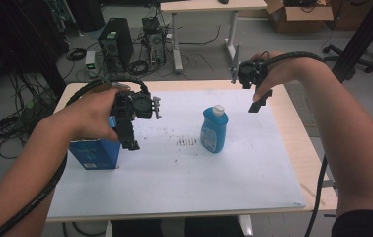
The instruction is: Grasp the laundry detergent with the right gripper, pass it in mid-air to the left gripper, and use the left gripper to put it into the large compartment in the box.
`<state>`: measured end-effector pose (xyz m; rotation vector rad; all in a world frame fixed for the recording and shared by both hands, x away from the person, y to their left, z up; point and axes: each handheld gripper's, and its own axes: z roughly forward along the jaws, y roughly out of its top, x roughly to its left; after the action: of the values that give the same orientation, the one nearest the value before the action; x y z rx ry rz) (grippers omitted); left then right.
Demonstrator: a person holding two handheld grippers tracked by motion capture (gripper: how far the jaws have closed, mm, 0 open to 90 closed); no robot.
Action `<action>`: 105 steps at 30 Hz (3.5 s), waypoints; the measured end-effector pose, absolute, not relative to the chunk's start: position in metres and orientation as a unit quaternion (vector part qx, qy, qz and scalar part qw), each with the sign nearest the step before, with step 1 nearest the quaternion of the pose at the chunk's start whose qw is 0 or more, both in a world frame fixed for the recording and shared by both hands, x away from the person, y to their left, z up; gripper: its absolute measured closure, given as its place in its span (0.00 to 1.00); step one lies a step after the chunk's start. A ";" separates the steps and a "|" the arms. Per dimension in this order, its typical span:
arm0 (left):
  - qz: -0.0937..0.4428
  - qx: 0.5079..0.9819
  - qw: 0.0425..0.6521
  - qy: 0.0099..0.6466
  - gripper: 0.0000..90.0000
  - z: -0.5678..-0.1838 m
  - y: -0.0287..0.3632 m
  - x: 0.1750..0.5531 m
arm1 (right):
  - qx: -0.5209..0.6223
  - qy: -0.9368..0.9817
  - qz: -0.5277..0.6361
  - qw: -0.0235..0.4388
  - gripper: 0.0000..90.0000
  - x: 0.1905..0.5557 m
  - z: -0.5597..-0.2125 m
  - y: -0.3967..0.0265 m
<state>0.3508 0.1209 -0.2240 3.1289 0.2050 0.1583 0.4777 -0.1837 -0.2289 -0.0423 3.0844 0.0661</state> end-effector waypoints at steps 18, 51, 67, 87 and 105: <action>0.048 0.997 0.007 0.064 0.00 -0.229 0.123 0.352 | -0.003 0.999 0.026 0.031 0.05 0.476 -0.232 -0.187; 0.049 0.998 0.003 0.047 0.00 -0.233 0.120 0.345 | 0.024 0.998 0.059 0.023 0.05 0.440 -0.252 -0.205; 0.044 0.998 -0.003 0.050 0.00 -0.239 0.122 0.341 | 0.078 0.987 0.135 0.035 0.04 0.418 -0.278 -0.214; 0.043 0.998 -0.011 0.042 0.00 -0.242 0.116 0.337 | 0.138 0.958 0.250 0.040 0.04 0.404 -0.319 -0.222; 0.046 0.998 -0.016 0.039 0.00 -0.242 0.113 0.333 | 0.191 0.921 0.333 0.069 0.03 0.394 -0.351 -0.212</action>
<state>0.3330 0.1126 -0.2418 3.1672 0.1246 0.1469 0.3943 -0.2117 -0.3510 0.5740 2.7725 1.0036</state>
